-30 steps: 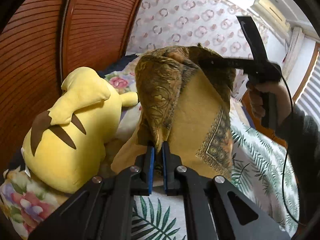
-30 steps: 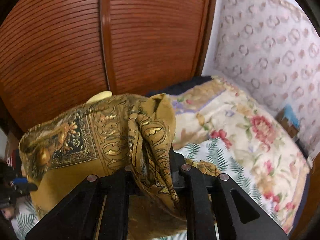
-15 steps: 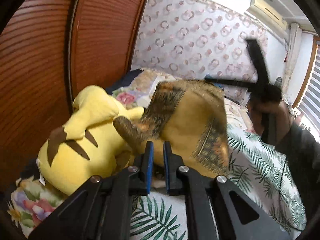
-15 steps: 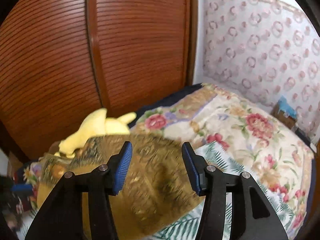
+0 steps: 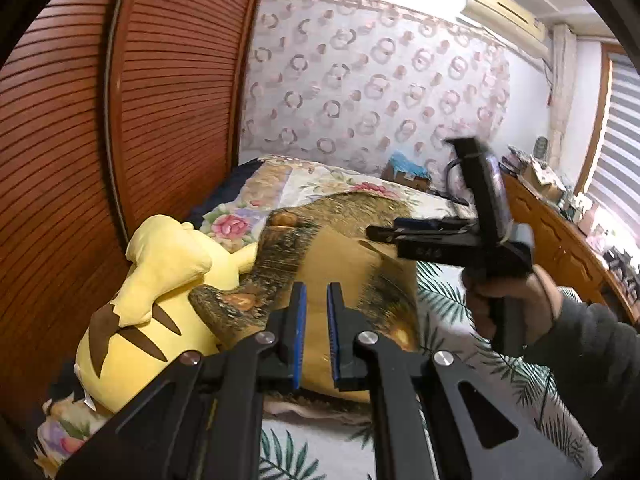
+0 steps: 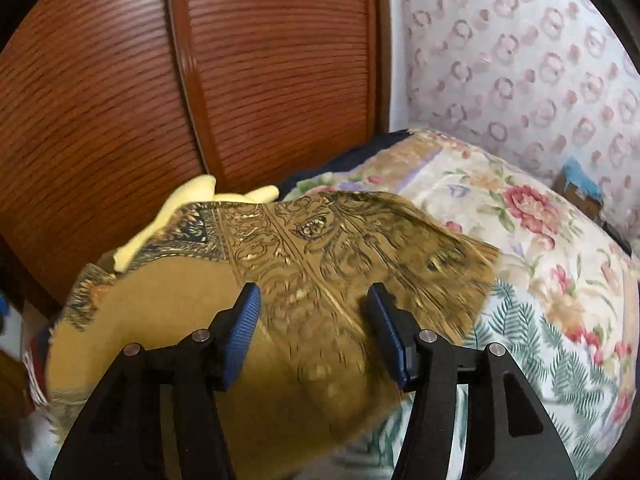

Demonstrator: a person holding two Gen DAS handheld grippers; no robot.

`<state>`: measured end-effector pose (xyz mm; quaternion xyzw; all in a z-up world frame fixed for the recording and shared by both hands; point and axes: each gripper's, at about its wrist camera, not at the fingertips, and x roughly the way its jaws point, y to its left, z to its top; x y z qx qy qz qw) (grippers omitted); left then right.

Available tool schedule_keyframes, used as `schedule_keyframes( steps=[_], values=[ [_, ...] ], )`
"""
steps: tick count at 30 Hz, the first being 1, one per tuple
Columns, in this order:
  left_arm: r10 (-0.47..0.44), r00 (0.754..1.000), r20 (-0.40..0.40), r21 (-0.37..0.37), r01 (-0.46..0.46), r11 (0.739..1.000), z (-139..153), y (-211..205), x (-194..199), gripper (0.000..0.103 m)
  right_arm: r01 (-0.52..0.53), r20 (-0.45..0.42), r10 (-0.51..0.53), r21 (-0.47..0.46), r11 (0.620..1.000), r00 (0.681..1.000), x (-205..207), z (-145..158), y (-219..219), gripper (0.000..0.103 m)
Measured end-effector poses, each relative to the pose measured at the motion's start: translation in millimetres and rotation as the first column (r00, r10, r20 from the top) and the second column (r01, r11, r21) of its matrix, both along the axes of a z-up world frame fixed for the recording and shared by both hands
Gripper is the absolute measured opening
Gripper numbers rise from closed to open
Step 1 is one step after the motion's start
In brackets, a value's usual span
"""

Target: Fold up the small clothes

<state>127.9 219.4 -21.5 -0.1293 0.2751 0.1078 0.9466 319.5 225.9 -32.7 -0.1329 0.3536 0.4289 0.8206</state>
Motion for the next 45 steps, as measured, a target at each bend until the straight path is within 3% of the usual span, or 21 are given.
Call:
schedule_keyframes(
  steps=[14,16,23,26,28,30,39,45],
  values=[
    [-0.118,0.993,-0.002,0.103,0.117,0.988,23.0,-80.8,-23.1,0.013,0.177,0.096,-0.186,0.098,0.979,0.978,-118.8,68.0,-140.6,0.057],
    [-0.130,0.992,0.000,0.110,0.129,0.986,25.8,-92.5,-27.0,0.013,0.213,0.102,-0.225,0.113,0.970,0.969,-138.4,73.5,-161.1,0.062],
    [-0.173,0.985,-0.003,0.143,0.171,0.975,31.9,-130.1,-38.1,0.013,0.306,0.123,-0.321,0.128,0.943,0.939,-189.9,84.3,-214.3,0.065],
    [-0.195,0.981,-0.003,0.154,0.193,0.969,34.4,-145.8,-42.1,0.014,0.336,0.127,-0.355,0.150,0.930,0.926,-208.2,88.0,-233.3,0.076],
    [-0.205,0.979,0.000,0.163,0.202,0.966,37.4,-154.2,-45.4,0.016,0.363,0.140,-0.384,0.158,0.918,0.912,-219.2,91.8,-243.2,0.086],
    [-0.222,0.975,0.014,0.173,0.216,0.961,42.5,-164.5,-49.3,0.017,0.387,0.148,-0.413,0.180,0.905,0.898,-230.7,95.8,-254.9,0.089],
    [-0.272,0.959,0.073,0.168,0.257,0.952,71.0,-191.9,-57.5,0.019,0.534,0.187,-0.584,0.259,0.805,0.790,-269.3,128.9,-317.3,0.090],
    [-0.271,0.958,0.090,0.171,0.254,0.952,80.7,-199.8,-62.3,0.020,0.583,0.219,-0.638,0.269,0.767,0.738,-287.4,140.3,-340.9,0.090]
  ],
)
